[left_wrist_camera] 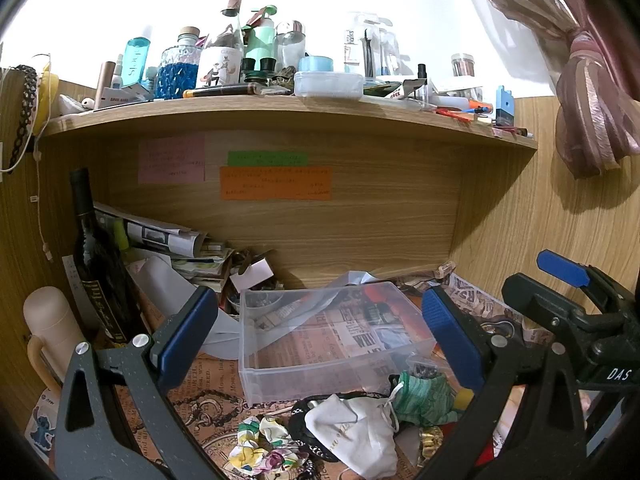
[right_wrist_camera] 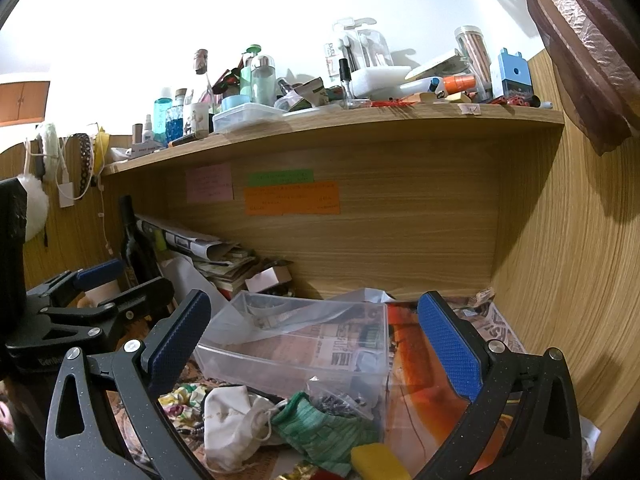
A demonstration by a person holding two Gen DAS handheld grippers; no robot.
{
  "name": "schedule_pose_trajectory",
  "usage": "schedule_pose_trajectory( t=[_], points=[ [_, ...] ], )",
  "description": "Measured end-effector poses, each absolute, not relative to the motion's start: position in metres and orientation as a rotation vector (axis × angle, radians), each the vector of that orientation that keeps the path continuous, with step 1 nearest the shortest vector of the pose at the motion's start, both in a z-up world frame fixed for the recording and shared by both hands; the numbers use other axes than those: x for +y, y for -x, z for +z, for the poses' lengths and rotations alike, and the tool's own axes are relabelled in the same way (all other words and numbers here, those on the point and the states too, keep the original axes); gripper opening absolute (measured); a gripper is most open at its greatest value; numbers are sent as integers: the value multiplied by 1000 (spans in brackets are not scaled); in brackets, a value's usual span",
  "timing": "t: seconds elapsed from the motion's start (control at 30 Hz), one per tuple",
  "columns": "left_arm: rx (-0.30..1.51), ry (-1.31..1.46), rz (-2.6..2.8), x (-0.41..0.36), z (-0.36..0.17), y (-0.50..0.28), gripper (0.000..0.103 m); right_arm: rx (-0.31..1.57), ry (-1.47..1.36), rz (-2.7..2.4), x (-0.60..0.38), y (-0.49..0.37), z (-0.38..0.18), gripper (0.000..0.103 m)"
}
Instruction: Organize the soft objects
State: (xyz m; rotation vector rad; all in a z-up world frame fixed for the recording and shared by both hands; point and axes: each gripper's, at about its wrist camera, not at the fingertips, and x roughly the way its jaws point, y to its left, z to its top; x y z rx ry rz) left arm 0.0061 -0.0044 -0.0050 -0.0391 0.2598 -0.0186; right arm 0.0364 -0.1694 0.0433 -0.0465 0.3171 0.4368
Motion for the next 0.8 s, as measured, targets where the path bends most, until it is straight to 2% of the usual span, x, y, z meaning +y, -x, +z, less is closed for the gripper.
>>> schedule_pose_trajectory(
  t=[0.8],
  points=[
    [261, 40, -21, -4, -5, -6, 103, 316, 49, 463, -167, -36, 44, 103]
  ],
)
